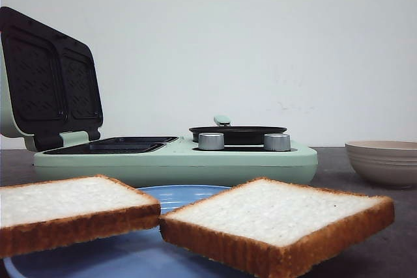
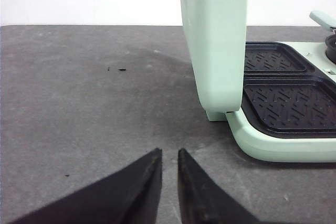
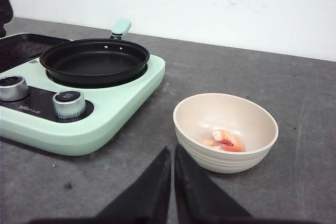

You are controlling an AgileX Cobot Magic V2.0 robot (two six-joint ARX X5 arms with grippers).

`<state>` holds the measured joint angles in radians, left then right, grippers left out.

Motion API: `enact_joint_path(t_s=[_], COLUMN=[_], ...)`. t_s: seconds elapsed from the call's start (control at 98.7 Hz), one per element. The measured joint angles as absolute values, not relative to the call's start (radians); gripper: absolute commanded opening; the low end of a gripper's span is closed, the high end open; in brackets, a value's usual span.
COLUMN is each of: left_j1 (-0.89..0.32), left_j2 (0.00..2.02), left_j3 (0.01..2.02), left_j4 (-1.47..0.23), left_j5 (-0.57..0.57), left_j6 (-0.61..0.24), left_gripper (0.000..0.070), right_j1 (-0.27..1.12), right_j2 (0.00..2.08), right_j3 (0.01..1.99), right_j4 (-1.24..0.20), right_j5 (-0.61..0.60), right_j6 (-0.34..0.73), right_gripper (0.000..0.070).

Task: Make breakfast with bread and shrimp

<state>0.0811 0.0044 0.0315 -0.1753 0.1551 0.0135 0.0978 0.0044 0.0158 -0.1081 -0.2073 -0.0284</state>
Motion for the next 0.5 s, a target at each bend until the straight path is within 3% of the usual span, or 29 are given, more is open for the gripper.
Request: enact_joint_path(t_s=[0.243, 0.496], left_j1=[0.081, 0.081], left_j2=[0.005, 0.005], left_j3=[0.031, 0.031], left_j4=[-0.176, -0.175], left_j5=[0.156, 0.157], left_j6=[-0.004, -0.128], left_gripper=[0.0004, 0.0003], right_j1=[0.098, 0.098], right_j2=[0.004, 0.004], right_j3=[0.016, 0.016], right_j4=[-0.108, -0.108], right_j5=[-0.208, -0.208], right_j6=[-0.023, -0.006], right_gripper=[0.0001, 0.0001])
